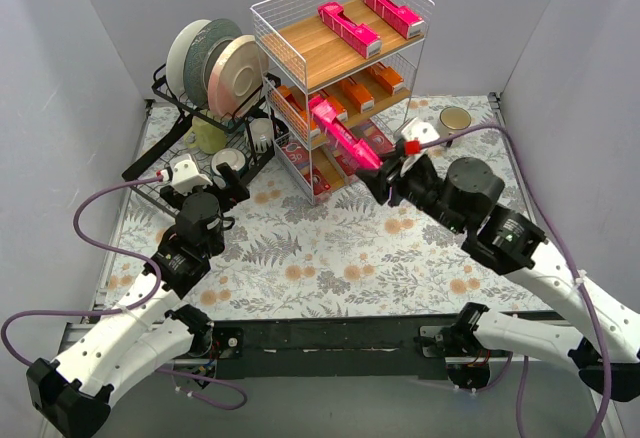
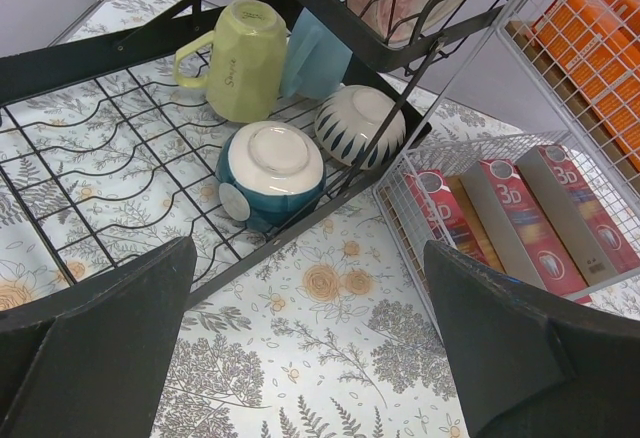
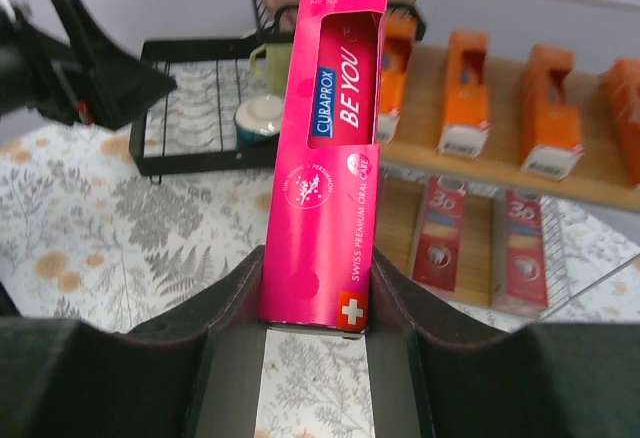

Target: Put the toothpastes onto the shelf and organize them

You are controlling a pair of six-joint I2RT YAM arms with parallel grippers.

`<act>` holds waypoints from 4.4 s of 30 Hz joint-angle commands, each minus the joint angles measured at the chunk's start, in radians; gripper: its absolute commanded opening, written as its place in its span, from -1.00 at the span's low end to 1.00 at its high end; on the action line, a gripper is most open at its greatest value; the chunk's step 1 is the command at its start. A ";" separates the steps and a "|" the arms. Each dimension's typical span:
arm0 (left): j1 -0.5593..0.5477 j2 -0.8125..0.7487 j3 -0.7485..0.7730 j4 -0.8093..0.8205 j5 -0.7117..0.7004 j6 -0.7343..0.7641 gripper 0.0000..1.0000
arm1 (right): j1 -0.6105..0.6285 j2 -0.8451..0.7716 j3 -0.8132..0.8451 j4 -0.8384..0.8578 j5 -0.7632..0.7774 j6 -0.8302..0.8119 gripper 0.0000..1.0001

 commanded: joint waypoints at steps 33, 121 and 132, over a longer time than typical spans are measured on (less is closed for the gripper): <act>0.010 -0.023 0.000 -0.010 0.022 -0.002 0.96 | -0.194 0.851 1.095 -0.114 0.037 0.046 -0.19; 0.014 -0.564 0.186 -0.232 0.062 0.157 0.96 | -0.200 -0.668 -0.476 0.190 0.718 -0.115 0.97; 0.014 -0.600 0.172 -0.214 0.022 0.160 0.96 | -0.200 -0.665 -0.476 0.190 0.722 -0.113 0.97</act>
